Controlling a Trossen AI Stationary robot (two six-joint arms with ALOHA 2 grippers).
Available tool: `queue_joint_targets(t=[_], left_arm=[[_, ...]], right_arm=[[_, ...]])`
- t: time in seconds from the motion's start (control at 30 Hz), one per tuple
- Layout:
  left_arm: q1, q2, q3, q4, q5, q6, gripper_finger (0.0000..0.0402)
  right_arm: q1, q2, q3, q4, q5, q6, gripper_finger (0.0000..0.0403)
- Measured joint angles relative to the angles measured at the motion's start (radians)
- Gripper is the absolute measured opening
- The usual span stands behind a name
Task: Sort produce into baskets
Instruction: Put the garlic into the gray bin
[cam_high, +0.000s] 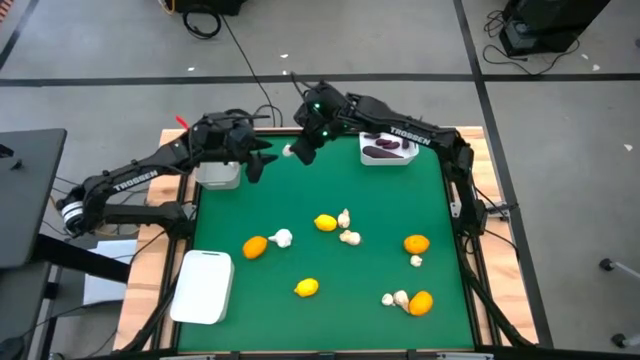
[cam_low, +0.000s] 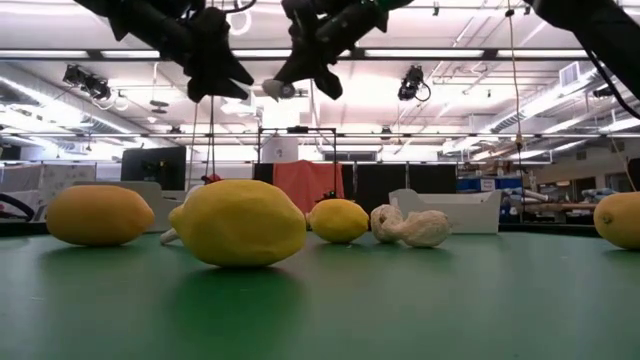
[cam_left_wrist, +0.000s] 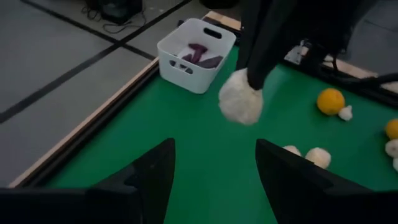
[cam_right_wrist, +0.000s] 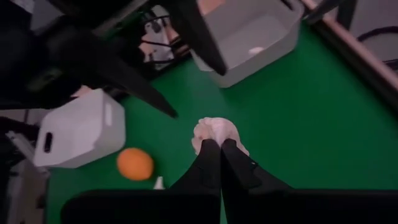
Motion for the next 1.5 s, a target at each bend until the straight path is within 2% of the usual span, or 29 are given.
queue_joint_targets(t=[0.17, 0.37, 0.57, 1.2, 1.37, 1.5], left_arm=[[-0.027, 0.000, 0.000, -0.005, 0.002, 0.082, 0.0227], [-0.072, 0.000, 0.000, -0.005, 0.055, 0.178, 0.0227], [-0.119, 0.000, 0.000, 0.000, 0.065, 0.204, 0.0227], [-0.177, 0.000, 0.000, 0.002, 0.054, 0.202, 0.0226], [-0.177, -0.001, 0.000, 0.020, 0.032, 0.156, 0.0207], [-0.177, -0.001, 0.000, 0.026, 0.032, 0.153, 0.0173]], right_arm=[[0.023, 0.000, 0.000, 0.027, -0.014, 0.068, 0.0003], [0.043, 0.000, 0.000, 0.099, -0.068, 0.163, 0.0003], [0.066, 0.000, 0.000, 0.138, -0.102, 0.201, 0.0003], [0.118, 0.000, 0.000, 0.122, -0.017, 0.224, 0.0004], [0.127, 0.000, 0.000, 0.062, -0.009, 0.214, 0.0004], [0.134, 0.000, 0.000, 0.059, 0.023, 0.205, 0.0004]])
